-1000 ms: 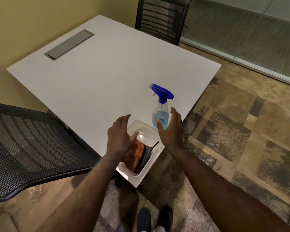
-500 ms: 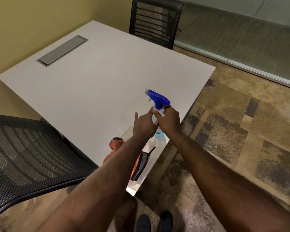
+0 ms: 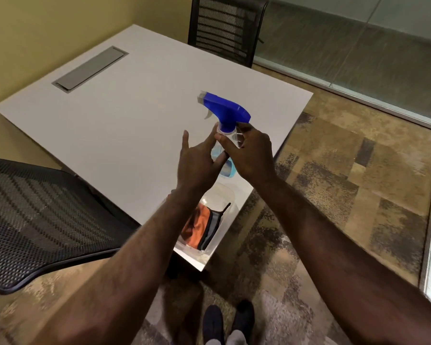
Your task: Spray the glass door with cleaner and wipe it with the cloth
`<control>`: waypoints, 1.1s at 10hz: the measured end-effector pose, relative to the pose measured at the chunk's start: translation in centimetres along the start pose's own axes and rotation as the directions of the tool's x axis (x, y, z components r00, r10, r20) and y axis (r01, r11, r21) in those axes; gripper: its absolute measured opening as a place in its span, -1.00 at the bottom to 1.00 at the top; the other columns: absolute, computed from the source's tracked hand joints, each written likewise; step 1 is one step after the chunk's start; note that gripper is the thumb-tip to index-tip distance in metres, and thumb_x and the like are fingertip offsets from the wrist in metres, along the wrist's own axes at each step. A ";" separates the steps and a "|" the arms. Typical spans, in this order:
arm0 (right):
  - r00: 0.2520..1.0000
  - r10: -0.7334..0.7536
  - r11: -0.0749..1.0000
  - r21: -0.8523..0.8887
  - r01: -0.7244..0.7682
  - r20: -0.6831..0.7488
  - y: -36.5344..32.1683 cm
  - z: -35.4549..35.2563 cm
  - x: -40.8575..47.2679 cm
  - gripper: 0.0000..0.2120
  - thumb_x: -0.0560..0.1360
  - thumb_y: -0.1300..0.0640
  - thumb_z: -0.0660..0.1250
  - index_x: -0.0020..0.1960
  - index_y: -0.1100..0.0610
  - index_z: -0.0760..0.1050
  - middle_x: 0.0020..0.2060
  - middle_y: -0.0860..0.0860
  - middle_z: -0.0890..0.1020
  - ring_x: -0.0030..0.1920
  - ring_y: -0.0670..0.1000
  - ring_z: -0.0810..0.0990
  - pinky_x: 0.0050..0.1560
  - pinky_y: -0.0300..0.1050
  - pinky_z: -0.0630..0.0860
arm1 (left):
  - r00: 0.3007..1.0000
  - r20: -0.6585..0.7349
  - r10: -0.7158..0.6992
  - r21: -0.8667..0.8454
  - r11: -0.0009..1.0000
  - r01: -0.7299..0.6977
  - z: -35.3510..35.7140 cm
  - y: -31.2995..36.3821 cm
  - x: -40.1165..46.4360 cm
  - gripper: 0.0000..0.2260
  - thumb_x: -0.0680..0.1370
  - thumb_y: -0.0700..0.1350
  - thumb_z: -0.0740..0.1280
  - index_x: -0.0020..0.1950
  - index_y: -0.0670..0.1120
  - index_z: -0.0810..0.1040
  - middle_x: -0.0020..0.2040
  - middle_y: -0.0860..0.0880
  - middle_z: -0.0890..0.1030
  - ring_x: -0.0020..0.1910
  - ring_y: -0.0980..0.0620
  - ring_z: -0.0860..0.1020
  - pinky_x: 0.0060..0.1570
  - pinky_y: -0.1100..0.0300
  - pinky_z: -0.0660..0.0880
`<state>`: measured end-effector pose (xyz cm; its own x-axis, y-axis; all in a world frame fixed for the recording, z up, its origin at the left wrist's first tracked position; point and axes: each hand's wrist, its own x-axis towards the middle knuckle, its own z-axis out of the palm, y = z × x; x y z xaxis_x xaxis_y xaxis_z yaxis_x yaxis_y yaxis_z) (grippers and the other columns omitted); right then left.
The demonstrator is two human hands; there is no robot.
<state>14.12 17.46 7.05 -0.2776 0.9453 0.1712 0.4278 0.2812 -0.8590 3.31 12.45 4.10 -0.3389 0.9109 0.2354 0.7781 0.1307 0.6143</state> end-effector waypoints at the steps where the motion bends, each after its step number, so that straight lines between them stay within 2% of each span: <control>1: 0.999 -0.014 1.000 0.010 0.014 0.032 -0.7 0.3 -0.6 -0.64 0.47 0.01 0.42 0.15 0.23 0.54 0.01 0.10 0.69 0.01 0.00 0.63 0.04 -0.21 0.50 | 1.000 -0.019 -0.016 0.017 1.000 0.017 -1.4 -0.1 -1.1 -0.50 0.60 0.11 0.27 0.47 -0.11 0.42 0.13 -0.15 0.70 0.21 -0.10 0.63 0.58 -0.18 -0.05; 2: 0.995 0.022 1.000 0.001 -0.022 0.102 -0.1 1.7 -2.0 -0.66 0.48 0.00 0.41 0.16 0.19 0.54 0.00 0.07 0.69 0.00 -0.01 0.64 0.04 -0.19 0.53 | 0.997 0.040 -0.070 0.081 0.994 0.067 -1.7 -1.3 -2.9 -0.44 0.56 0.20 0.19 0.49 -0.06 0.39 0.14 -0.15 0.70 0.22 -0.10 0.63 0.59 -0.15 -0.01; 3: 0.988 0.056 0.998 -0.015 -0.054 0.147 0.8 2.8 -3.0 -0.67 0.49 0.00 0.40 0.15 0.17 0.54 -0.02 0.06 0.69 -0.02 -0.02 0.63 0.00 -0.22 0.50 | 0.991 0.075 -0.112 0.085 0.991 0.106 -1.0 -2.6 -4.1 -0.48 0.60 0.16 0.25 0.51 -0.04 0.37 0.14 -0.15 0.70 0.21 -0.09 0.62 0.59 -0.10 -0.02; 4: 0.976 0.081 0.996 -0.053 -0.072 0.202 2.6 4.4 -3.8 -0.69 0.49 0.01 0.39 0.11 0.20 0.54 -0.05 0.10 0.68 -0.03 0.04 0.62 -0.05 -0.19 0.46 | 0.972 0.164 -0.168 0.014 0.986 0.168 0.8 -4.7 -4.9 -0.55 0.61 0.03 0.30 0.48 -0.06 0.41 0.11 -0.16 0.71 0.20 -0.07 0.63 0.60 -0.06 -0.05; 5: 0.965 0.136 0.990 -0.077 -0.122 0.223 4.0 5.5 -4.3 -0.69 0.50 0.04 0.39 0.13 0.23 0.54 0.00 0.15 0.67 0.02 0.09 0.61 -0.03 -0.20 0.42 | 0.938 0.268 -0.221 0.007 0.974 0.228 2.4 -6.0 -4.7 -0.57 0.63 -0.03 0.28 0.48 -0.12 0.39 0.17 -0.14 0.68 0.24 -0.08 0.60 0.59 -0.10 -0.06; 6: 0.959 0.170 0.985 -0.066 -0.159 0.226 4.5 6.0 -4.4 -0.69 0.50 0.07 0.40 0.14 0.24 0.53 0.02 0.15 0.66 0.04 0.09 0.61 -0.01 -0.20 0.42 | 0.923 0.295 -0.247 0.015 0.967 0.254 3.1 -6.1 -4.7 -0.56 0.64 -0.05 0.27 0.50 -0.14 0.37 0.25 -0.14 0.64 0.30 -0.09 0.56 0.58 -0.11 -0.06; 8: 0.950 0.212 0.977 -0.014 -0.214 0.229 4.9 7.1 -4.7 -0.71 0.53 0.10 0.36 0.19 0.22 0.49 0.05 0.13 0.65 0.05 0.04 0.60 -0.02 -0.25 0.42 | 0.910 0.309 -0.276 0.012 0.958 0.287 3.6 -6.7 -4.8 -0.54 0.65 -0.07 0.25 0.54 -0.13 0.30 0.34 -0.13 0.59 0.37 -0.09 0.51 0.58 -0.14 -0.03; 9: 0.929 0.254 0.966 -0.018 -0.259 0.268 4.1 7.0 -4.9 -0.64 0.56 0.08 0.31 0.30 0.20 0.42 0.18 0.10 0.60 0.20 0.06 0.57 0.02 -0.36 0.38 | 0.915 0.299 -0.271 -0.026 0.956 0.292 3.4 -6.5 -4.7 -0.54 0.66 -0.08 0.22 0.55 -0.11 0.25 0.34 -0.12 0.58 0.39 -0.10 0.49 0.58 -0.17 -0.06; 10: 0.918 0.265 0.963 -0.032 -0.268 0.296 4.5 6.8 -5.7 -0.51 0.57 0.04 0.29 0.43 0.18 0.28 0.35 0.08 0.48 0.34 0.08 0.45 0.16 -0.30 0.32 | 0.924 0.280 -0.261 -0.022 0.960 0.278 3.2 -6.5 -5.0 -0.46 0.66 -0.06 0.23 0.59 -0.12 0.14 0.37 -0.12 0.56 0.42 -0.12 0.46 0.57 -0.18 -0.08; 11: 0.933 0.261 0.965 -0.086 -0.248 0.247 5.1 6.0 -6.8 -0.40 0.56 -0.01 0.29 0.51 0.12 0.15 0.47 0.04 0.33 0.44 0.05 0.32 0.32 -0.17 0.28 | 0.929 0.210 -0.304 -0.066 0.944 0.324 2.8 -6.8 -5.7 -0.34 0.63 0.00 0.29 0.62 -0.12 0.03 0.44 -0.12 0.49 0.46 -0.14 0.40 0.56 -0.17 -0.05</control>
